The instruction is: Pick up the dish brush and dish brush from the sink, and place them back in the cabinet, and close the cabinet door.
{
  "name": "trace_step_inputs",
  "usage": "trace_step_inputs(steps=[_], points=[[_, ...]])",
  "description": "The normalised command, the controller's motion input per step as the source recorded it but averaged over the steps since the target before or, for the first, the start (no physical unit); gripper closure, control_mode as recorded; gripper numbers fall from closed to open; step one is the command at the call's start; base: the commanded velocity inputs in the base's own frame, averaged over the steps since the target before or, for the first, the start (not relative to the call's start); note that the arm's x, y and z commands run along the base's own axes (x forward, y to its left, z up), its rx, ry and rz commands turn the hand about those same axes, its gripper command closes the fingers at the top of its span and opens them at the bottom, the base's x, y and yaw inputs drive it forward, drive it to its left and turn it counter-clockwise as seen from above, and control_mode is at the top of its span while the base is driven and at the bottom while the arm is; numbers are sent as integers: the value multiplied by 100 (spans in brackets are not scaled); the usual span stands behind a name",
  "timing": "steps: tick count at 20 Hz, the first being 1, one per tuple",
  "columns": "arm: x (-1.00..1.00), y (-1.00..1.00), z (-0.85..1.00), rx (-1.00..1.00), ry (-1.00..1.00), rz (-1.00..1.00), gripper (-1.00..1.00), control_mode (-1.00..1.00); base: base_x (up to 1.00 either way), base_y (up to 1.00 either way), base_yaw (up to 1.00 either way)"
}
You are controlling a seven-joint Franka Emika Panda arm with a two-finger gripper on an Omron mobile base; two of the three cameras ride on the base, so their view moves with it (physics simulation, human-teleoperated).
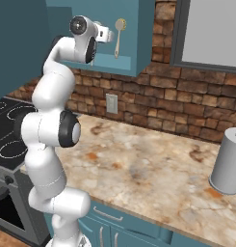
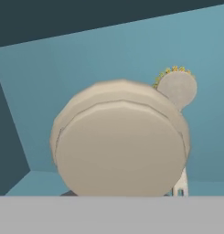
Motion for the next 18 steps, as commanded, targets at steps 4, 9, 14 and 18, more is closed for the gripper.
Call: trace_step_inputs(steps=[4,9,14,18], points=[[35,0,0,0,-3,0,100,-100,0,0,0],[38,0,0,0,-2,0,100,-100,0,0,0],[36,0,0,0,0,0,100,-100,0,0,0],[32,0,0,0,0,0,100,-100,0,0,0]])
